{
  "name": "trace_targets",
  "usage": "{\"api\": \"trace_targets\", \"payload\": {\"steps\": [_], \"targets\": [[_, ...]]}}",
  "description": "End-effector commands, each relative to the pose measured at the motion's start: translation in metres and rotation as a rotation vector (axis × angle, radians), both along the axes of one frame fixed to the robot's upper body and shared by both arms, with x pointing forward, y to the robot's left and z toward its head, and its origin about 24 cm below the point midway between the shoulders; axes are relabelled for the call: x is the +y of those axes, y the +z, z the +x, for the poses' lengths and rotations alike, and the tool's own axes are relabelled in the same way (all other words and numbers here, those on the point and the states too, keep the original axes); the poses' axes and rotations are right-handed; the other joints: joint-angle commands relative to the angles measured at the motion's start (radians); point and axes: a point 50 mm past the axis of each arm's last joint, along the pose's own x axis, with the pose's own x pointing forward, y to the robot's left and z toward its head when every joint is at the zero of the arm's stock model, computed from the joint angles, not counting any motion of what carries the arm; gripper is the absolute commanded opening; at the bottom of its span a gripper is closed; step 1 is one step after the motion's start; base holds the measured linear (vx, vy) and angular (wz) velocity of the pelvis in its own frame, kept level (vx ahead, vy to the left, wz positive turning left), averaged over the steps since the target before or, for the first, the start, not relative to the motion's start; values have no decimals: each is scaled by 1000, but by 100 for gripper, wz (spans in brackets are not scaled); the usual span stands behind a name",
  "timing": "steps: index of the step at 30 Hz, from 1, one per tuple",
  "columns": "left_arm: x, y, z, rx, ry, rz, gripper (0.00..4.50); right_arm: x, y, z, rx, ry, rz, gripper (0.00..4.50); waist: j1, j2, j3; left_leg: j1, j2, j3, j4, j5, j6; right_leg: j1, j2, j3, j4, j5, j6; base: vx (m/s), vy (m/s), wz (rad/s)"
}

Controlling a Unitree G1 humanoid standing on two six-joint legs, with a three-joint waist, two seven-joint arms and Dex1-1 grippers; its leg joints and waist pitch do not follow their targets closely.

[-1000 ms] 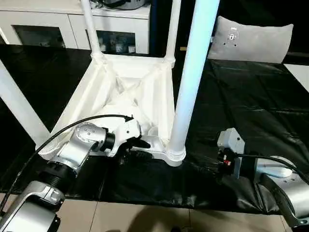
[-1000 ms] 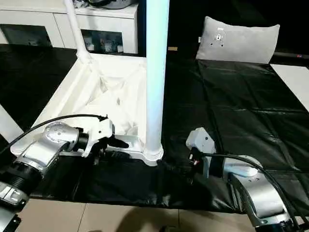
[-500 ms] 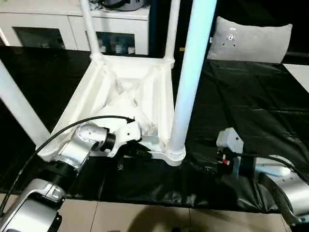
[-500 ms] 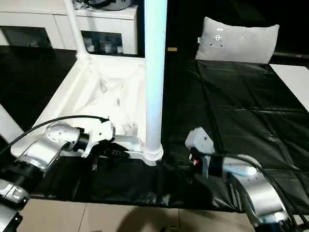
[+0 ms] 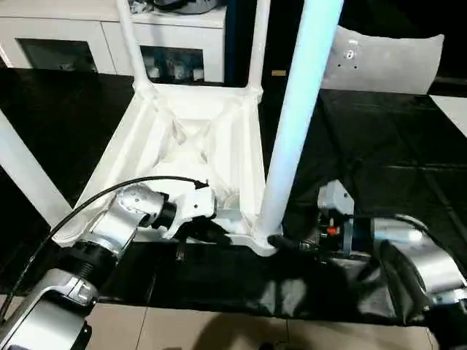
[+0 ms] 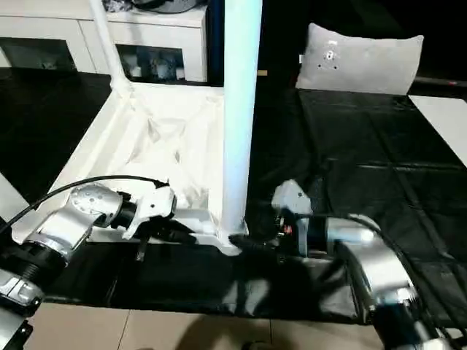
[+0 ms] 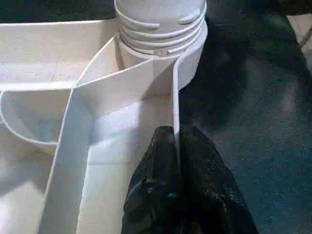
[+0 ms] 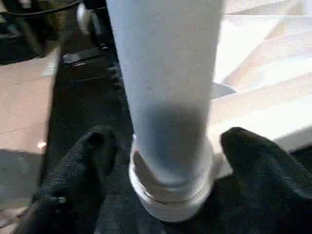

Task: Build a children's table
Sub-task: Rotate leg to tighten

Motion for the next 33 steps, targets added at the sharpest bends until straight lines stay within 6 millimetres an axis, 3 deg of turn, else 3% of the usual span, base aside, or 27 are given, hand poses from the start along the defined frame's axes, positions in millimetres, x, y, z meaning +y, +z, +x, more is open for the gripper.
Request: {"api": "trace_targets", "payload": {"steps": [1,2,4,6,11,16,17,19,20,23,27,31,33], "targets": [[-9,-6,-9,35,-70,4,0,0,1,0,27,41,3,357,7,-2,-61,-22,34,14,-78,-13,91,88,-61,39,-44,-135,-276,0,0,0],[-11,-6,-10,37,-73,-3,0,0,1,2,36,46,12,333,8,-3,-60,-21,36,15,-78,-19,88,87,-63,40,-46,-153,-270,0,0,0],[-12,-6,-11,41,-78,-4,0,1,1,5,43,41,25,331,10,-2,-60,-18,36,16,-80,-26,82,84,-61,39,-48,-179,-265,0,0,0],[-13,-7,-12,42,-79,-6,0,1,2,6,53,42,34,300,15,-8,-60,-19,35,17,-80,-24,78,85,-62,40,-48,-191,-254,0,0,0],[-14,-7,-13,44,-76,-13,0,5,4,8,77,71,58,256,26,-2,-61,-18,36,17,-79,-6,76,82,-61,39,-44,-181,-248,0,0,0],[-14,-6,-14,68,-62,-42,0,7,4,4,101,82,92,225,28,-4,-62,-18,35,17,-79,5,73,83,-61,39,-43,-167,-247,0,0,0],[-14,-5,-14,73,-58,-49,0,8,4,3,105,79,103,213,27,1,-61,-19,34,17,-79,-5,67,84,-59,38,-46,-173,-243,0,0,0],[-14,-4,-14,70,-46,-63,0,11,3,2,110,64,115,212,28,0,-62,-20,34,17,-79,-4,62,85,-60,39,-46,-173,-239,0,0,0],[-14,-3,-13,70,-26,-81,0,14,2,2,118,43,116,210,30,23,-62,-19,34,14,-80,-7,55,84,-61,39,-43,-171,-242,0,0,0],[-15,-3,-14,50,41,-94,0,26,-3,6,83,-70,95,208,23,13,-60,-22,32,17,-82,-37,36,87,-58,39,-51,-202,-227,0,0,0],[-23,-5,-16,23,125,-103,0,42,-6,18,67,-245,92,207,-1,15,-53,-29,24,12,-91,-106,-2,87,-55,34,-71,-397,-150,0,0,0],[-40,-4,-10,-18,243,-114,0,59,-13,36,59,-436,43,206,-29,13,-48,-32,16,9,-90,-150,-14,79,-53,21,-91,-556,-82,0,0,0],[-57,-3,-4,-43,309,-135,0,64,-18,49,57,-586,4,206,-33,13,-48,-27,13,10,-86,-161,-9,70,-52,18,-102,-601,-57,0,0,0]]}}
